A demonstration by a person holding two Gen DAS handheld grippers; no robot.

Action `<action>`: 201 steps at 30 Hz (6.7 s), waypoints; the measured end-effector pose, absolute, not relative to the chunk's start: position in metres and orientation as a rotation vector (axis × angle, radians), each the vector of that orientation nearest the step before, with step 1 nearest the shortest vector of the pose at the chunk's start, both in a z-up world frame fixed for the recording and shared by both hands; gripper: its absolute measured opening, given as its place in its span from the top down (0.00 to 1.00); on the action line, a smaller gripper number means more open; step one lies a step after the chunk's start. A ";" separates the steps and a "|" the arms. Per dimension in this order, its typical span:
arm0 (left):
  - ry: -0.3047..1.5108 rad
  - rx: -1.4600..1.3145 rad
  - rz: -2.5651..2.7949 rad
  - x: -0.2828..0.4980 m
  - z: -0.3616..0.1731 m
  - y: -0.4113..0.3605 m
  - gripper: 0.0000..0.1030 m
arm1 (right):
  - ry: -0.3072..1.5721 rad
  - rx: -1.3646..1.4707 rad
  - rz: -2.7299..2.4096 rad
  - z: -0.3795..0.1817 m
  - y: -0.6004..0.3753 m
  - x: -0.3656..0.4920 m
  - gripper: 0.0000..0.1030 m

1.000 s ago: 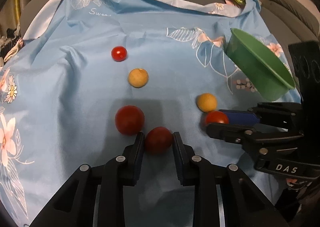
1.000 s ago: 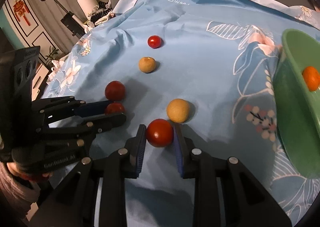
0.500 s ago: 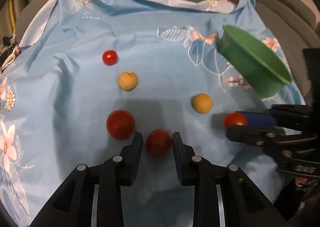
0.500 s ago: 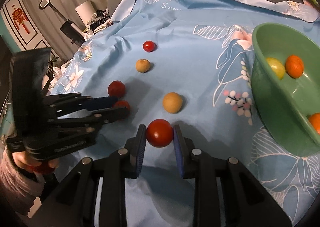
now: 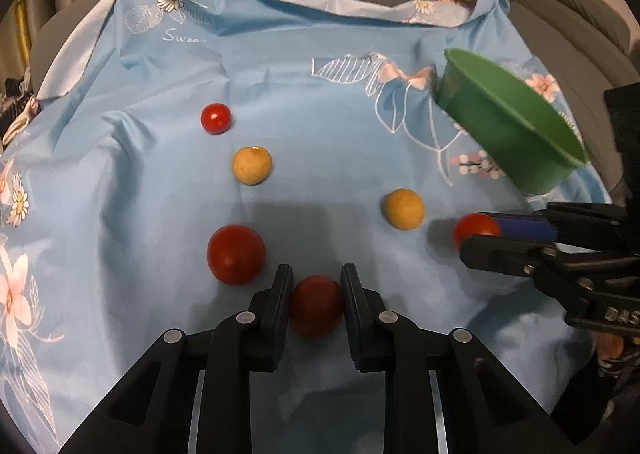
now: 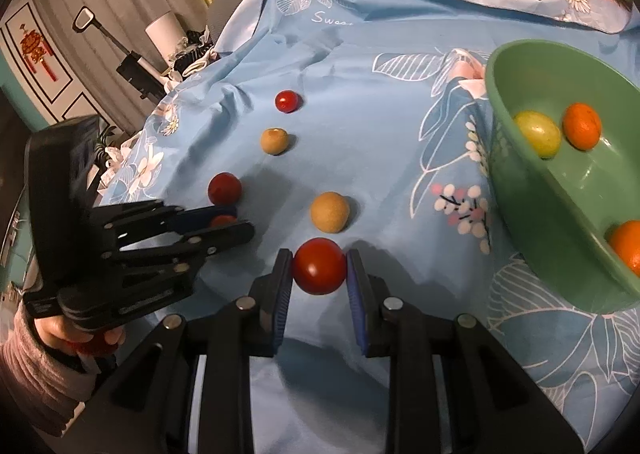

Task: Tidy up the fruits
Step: 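Grasp a red tomato with the right tool while the left tool grasps another red tomato, then carry both red tomatoes over the green bowl and open both tools to drop them, then move both open tools back from the bowl toward the small tan fruits, then grasp a small tan fruit with the right tool while the left tool grasps the other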

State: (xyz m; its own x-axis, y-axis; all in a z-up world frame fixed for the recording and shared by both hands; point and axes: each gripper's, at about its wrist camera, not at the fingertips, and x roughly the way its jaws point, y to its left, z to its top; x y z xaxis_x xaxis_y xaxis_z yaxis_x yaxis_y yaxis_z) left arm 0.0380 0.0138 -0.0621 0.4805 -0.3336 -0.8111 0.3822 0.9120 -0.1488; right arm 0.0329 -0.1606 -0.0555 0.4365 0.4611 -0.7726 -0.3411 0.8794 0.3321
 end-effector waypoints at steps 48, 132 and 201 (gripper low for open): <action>0.748 0.211 -0.740 0.068 0.027 -0.161 0.77 | 0.752 0.236 0.162 0.002 -0.306 0.031 0.73; 0.970 -0.068 -0.423 -0.009 -0.034 0.043 0.38 | 0.931 0.024 0.334 -0.022 -0.166 0.004 0.42; 0.986 0.108 -0.448 0.083 -0.039 0.000 0.74 | 0.984 0.050 0.429 -0.056 -0.157 0.062 0.74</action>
